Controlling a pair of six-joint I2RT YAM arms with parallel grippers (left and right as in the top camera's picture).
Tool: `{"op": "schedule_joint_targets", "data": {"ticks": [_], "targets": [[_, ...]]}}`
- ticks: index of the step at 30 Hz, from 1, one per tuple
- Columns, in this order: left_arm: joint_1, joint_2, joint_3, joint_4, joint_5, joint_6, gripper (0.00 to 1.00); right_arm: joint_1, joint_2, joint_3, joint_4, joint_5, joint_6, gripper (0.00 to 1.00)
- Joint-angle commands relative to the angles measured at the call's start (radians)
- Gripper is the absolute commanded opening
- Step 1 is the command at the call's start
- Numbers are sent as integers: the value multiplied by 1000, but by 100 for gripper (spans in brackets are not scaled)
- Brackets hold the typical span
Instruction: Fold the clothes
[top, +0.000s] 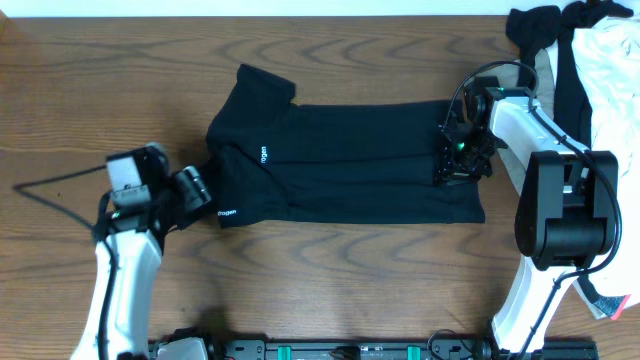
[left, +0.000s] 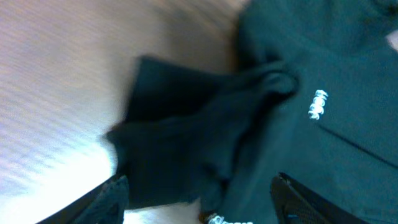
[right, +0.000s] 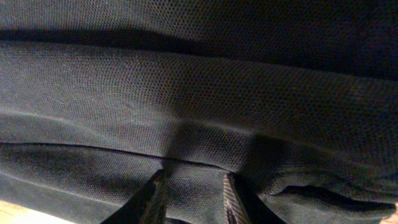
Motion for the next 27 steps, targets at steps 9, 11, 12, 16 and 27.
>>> {"op": "schedule_joint_targets", "data": {"ticks": [9, 11, 12, 16, 27], "targets": [[-151, 220, 9, 190, 109, 53, 58, -8, 85, -47, -8, 78, -11, 30], [-156, 261, 9, 204, 110, 53, 58, -8, 85, -47, -8, 78, -11, 30], [-156, 276, 9, 209, 111, 52, 58, -8, 85, -47, -8, 78, -11, 30], [-156, 312, 9, 223, 117, 53, 56, -8, 85, -47, -8, 78, -11, 30], [-156, 246, 14, 270, 275, 52, 8, -8, 85, -47, -8, 78, -11, 30]]}}
